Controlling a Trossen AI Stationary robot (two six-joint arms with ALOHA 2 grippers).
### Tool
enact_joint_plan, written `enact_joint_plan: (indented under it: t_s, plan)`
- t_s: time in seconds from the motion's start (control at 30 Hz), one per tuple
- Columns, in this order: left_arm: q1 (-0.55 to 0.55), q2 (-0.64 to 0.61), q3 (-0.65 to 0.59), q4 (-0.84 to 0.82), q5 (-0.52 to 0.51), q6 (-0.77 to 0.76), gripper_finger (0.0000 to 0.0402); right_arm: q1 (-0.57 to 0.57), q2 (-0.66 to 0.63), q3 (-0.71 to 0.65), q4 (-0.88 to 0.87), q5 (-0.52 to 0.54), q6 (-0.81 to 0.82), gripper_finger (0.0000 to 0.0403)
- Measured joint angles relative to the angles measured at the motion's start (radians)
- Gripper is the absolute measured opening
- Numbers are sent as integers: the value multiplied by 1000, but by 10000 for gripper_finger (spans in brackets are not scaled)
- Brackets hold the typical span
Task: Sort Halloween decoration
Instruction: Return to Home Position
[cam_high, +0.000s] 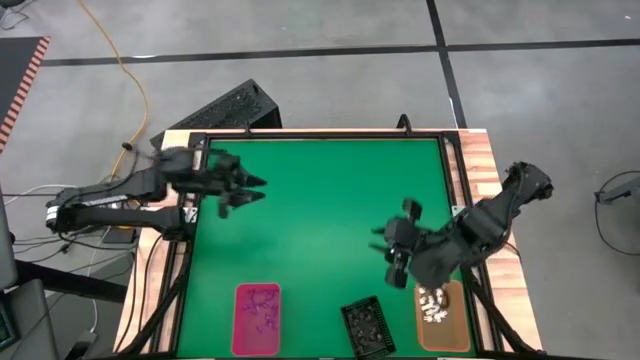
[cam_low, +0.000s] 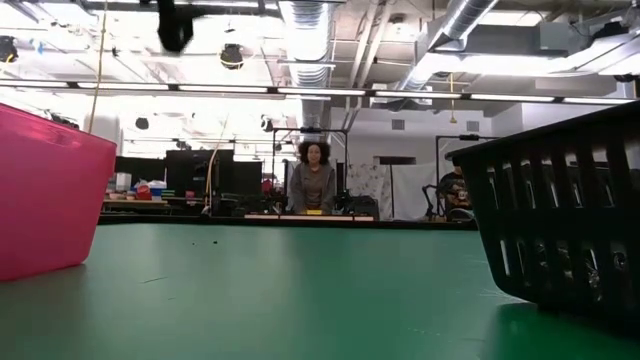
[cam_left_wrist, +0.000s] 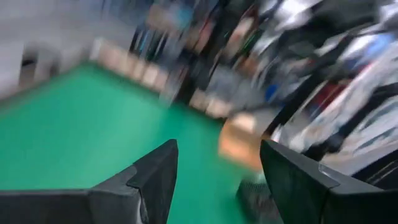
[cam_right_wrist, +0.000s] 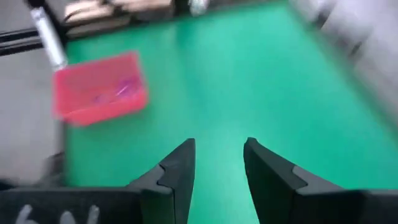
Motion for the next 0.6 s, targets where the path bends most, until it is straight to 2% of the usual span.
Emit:
enact_joint_plan:
  t_s: [0.07, 0.13, 0.23, 0.33, 0.4, 0.5, 0.6]
  plan:
    - [-6, -67, 0, 79, 2, 56, 219, -9, -14, 37, -9, 65, -155, 162]
    - [-6, -135, 0, 105, -6, 103, 219, -10, -51, 31, -16, 151, -217, 162]
    - [-5, -233, 1, 53, -58, 163, 219, -9, -155, -45, -57, 243, -131, 162]
    - [-5, -315, 0, -43, -118, 194, 219, 10, -286, -187, -34, 262, -54, 162]
    - [-5, -352, 0, -90, -140, 208, 219, 26, -375, -304, 74, 269, -60, 162]
    - [-5, -377, 0, -118, -139, 231, 219, 28, -516, -491, 356, 272, -184, 162]
    - [-5, -380, 0, -131, -123, 256, 219, 7, -654, -684, 637, 202, -312, 162]
